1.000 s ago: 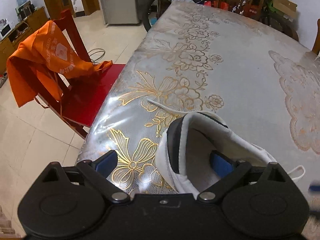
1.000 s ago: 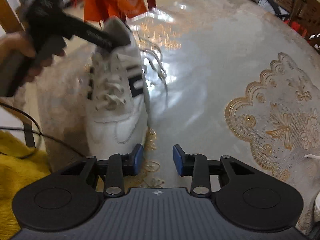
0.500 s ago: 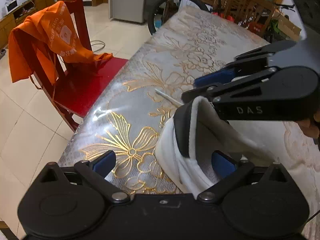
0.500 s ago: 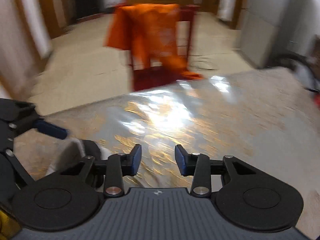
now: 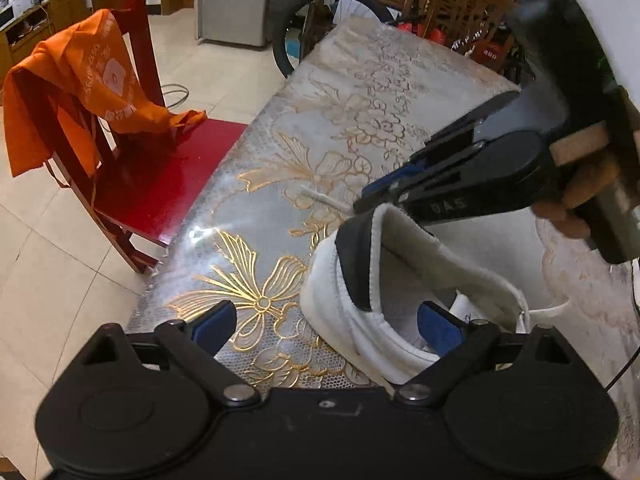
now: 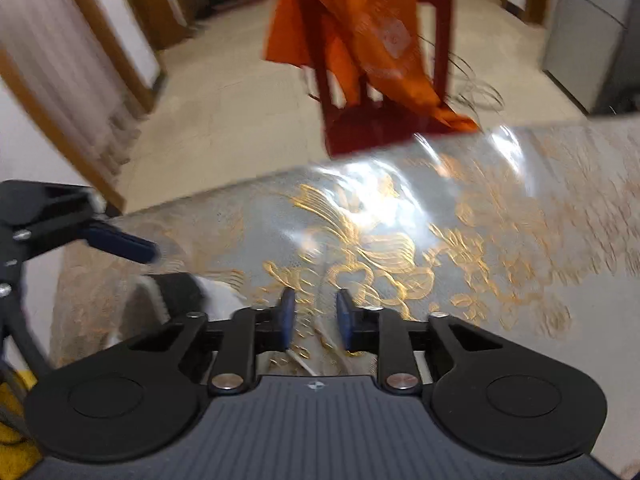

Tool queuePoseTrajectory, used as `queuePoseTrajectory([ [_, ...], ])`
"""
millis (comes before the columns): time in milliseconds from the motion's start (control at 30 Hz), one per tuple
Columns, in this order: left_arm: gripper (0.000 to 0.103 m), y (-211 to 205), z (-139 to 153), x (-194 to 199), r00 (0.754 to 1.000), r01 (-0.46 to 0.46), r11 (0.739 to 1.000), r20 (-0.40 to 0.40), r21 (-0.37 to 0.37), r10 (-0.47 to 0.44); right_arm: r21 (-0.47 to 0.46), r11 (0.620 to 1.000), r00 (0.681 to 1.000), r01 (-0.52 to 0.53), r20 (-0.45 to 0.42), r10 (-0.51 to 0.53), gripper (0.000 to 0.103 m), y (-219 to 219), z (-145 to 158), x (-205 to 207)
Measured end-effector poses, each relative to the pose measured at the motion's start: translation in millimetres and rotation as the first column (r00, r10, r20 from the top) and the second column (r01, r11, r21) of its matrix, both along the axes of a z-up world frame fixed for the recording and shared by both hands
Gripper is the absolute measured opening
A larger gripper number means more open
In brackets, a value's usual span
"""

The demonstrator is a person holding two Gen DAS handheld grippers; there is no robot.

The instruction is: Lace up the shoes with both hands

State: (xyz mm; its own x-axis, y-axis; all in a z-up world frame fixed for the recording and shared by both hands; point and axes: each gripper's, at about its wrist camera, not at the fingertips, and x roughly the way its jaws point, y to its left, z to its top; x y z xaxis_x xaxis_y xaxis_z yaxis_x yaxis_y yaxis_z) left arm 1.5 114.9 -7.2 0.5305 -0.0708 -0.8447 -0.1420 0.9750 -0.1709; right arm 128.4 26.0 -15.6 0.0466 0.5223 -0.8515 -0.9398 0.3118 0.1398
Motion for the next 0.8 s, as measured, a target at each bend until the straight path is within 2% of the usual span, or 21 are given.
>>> queuePoseTrajectory([
  [33,0.097,1.4,2.8,-2.2,1.0,-0.007,1.0,0.005,-0.006,0.007,-0.012,1.0,1.0,0.02,0.017,-0.02,0.001,-1.6,-1.7,1.0],
  [167,0.097,10.1,15.9,-14.5,0.998,-0.046,0.999,0.035,-0.023,0.047,-0.055,0.997,0.992,0.051,0.119,-0.045,0.0,-9.7,-4.7,-6.3],
  [267,0.097,18.3,24.1,-24.7,0.994,-0.094,0.996,0.055,-0.008,0.094,-0.06,0.987,0.973,0.149,0.187,-0.135,0.0,-35.3,-3.9,-12.7],
  [333,0.097,24.9,26.4,-30.5,0.99,-0.128,0.992,0.054,0.003,0.127,0.01,0.972,0.965,0.236,0.111,-0.236,0.0,-70.0,4.8,-15.6],
  [433,0.097,34.8,16.9,-34.3,0.985,-0.171,0.985,0.0,0.007,0.171,0.129,0.932,0.939,0.339,-0.108,-0.327,0.0,-130.8,13.0,-38.2],
  [533,0.097,37.4,3.9,-30.4,0.983,-0.175,0.985,-0.056,-0.002,0.175,0.119,0.924,0.928,0.365,-0.129,-0.35,0.0,-173.8,4.7,-84.9],
  [633,0.097,30.4,-9.6,-15.2,0.989,-0.121,0.993,-0.093,-0.018,0.119,0.119,0.92,0.92,0.374,-0.177,-0.351,0.001,-192.8,-2.7,-123.3],
  [700,0.096,21.0,-11.8,-2.2,0.994,-0.073,0.997,-0.082,0.012,0.074,0.135,0.909,0.914,0.393,-0.169,-0.37,0.001,-197.8,-4.6,-145.0],
  [800,0.094,7.1,-8.3,20.8,0.999,0.012,0.998,-0.053,0.06,-0.009,0.173,0.892,0.897,0.418,-0.233,-0.376,0.001,-198.9,-8.2,-169.7],
])
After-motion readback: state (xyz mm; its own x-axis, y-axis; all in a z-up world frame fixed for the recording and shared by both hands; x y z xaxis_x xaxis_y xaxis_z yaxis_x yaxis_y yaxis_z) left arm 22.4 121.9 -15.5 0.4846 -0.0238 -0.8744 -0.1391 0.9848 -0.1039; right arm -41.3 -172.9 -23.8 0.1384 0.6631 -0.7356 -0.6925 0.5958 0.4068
